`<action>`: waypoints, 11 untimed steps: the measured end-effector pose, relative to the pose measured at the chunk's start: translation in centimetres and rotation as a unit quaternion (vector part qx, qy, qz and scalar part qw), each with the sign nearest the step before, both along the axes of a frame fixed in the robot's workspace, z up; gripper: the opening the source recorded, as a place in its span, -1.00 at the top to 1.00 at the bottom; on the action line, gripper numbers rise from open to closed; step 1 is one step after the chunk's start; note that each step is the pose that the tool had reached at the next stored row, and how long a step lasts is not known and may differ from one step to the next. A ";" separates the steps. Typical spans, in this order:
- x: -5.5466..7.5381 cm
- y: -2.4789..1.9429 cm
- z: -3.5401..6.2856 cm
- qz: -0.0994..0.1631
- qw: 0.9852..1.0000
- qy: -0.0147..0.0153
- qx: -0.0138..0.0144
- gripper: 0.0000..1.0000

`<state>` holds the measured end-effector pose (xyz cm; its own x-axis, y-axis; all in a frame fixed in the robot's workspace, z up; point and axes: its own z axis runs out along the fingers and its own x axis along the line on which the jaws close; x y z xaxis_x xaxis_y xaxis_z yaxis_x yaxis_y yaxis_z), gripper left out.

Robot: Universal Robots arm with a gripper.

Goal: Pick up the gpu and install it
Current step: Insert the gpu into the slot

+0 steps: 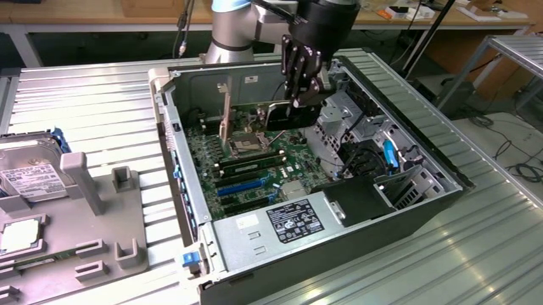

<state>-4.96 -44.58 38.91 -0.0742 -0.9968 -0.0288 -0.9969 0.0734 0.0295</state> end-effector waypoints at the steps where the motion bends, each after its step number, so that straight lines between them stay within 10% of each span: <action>1: 0.0 0.00 -0.17 0.000 1.000 0.000 0.000 0.47; 11: -0.9 0.00 -2.18 0.000 1.000 0.000 0.000 0.47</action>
